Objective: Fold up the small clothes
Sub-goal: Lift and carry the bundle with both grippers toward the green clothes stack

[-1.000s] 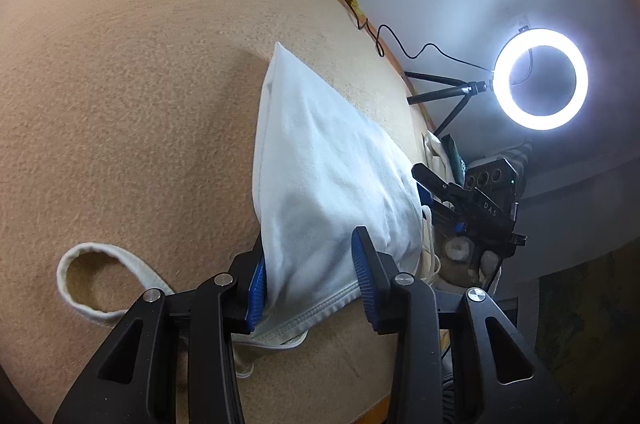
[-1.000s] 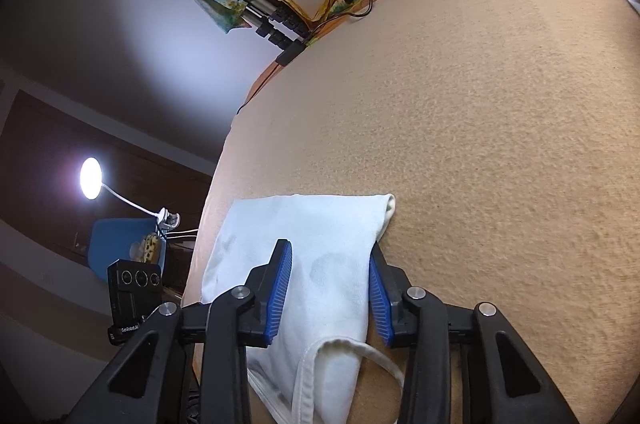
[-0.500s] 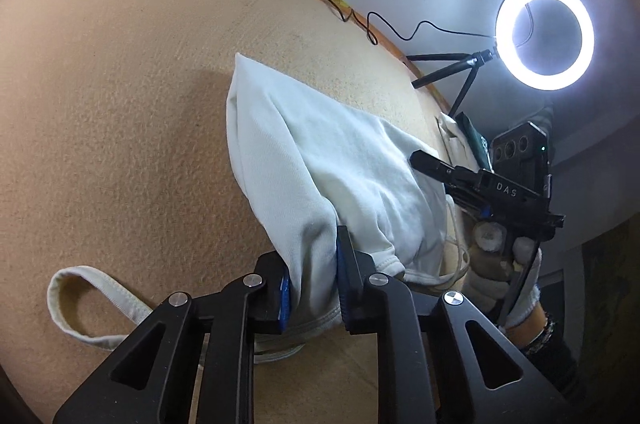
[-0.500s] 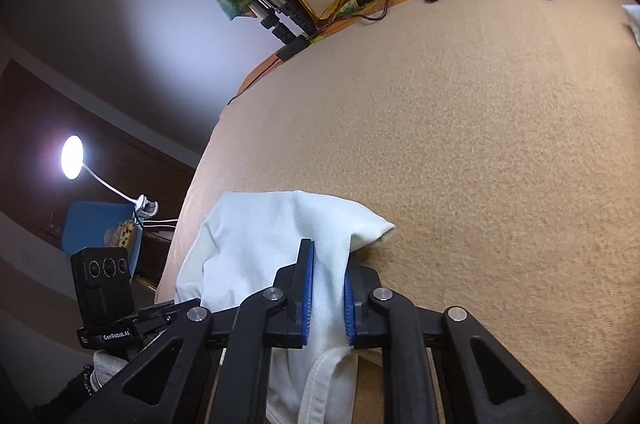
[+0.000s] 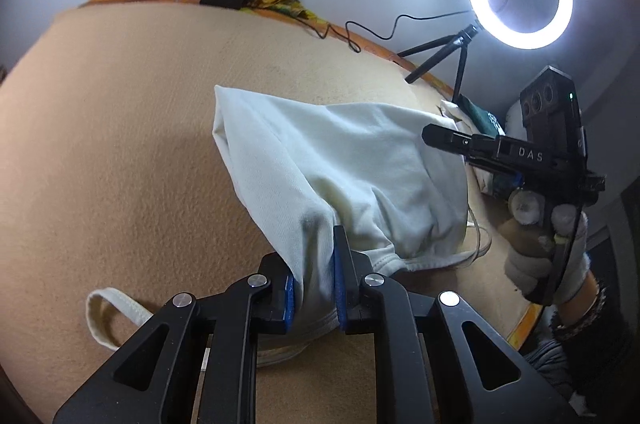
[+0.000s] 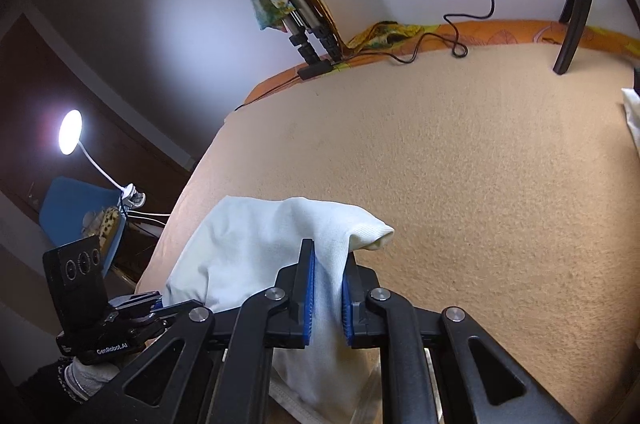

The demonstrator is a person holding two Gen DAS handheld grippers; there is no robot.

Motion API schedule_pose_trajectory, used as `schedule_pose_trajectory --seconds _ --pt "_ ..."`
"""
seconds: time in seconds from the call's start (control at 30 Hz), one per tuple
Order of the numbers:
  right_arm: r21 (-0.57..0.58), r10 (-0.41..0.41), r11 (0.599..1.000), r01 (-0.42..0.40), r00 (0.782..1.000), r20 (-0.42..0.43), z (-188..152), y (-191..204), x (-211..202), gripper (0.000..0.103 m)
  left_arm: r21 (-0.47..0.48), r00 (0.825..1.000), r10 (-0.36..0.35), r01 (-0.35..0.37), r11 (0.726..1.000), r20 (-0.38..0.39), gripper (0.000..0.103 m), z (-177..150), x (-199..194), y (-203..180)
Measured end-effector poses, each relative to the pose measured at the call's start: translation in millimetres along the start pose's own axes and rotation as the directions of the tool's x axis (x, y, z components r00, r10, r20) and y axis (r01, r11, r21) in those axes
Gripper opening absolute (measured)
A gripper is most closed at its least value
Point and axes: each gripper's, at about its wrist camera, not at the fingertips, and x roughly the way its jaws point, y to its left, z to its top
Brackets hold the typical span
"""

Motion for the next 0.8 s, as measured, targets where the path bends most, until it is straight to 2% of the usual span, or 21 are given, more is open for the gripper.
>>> schedule_pose_trajectory --seconds 0.2,0.4,0.8 --pt "-0.028 -0.027 0.999 0.028 0.999 0.042 -2 9 -18 0.009 0.097 0.999 0.023 -0.027 0.995 0.041 0.013 -2 -8 -23" --pt "-0.04 -0.043 0.998 0.046 0.996 0.074 -4 13 -33 0.009 0.154 0.998 0.016 -0.026 0.988 0.065 0.013 -4 -13 -41" --pt "-0.031 -0.059 0.997 0.064 0.99 0.127 -8 10 -66 0.009 0.2 0.997 -0.023 0.008 0.98 0.07 0.013 -3 -6 -68"
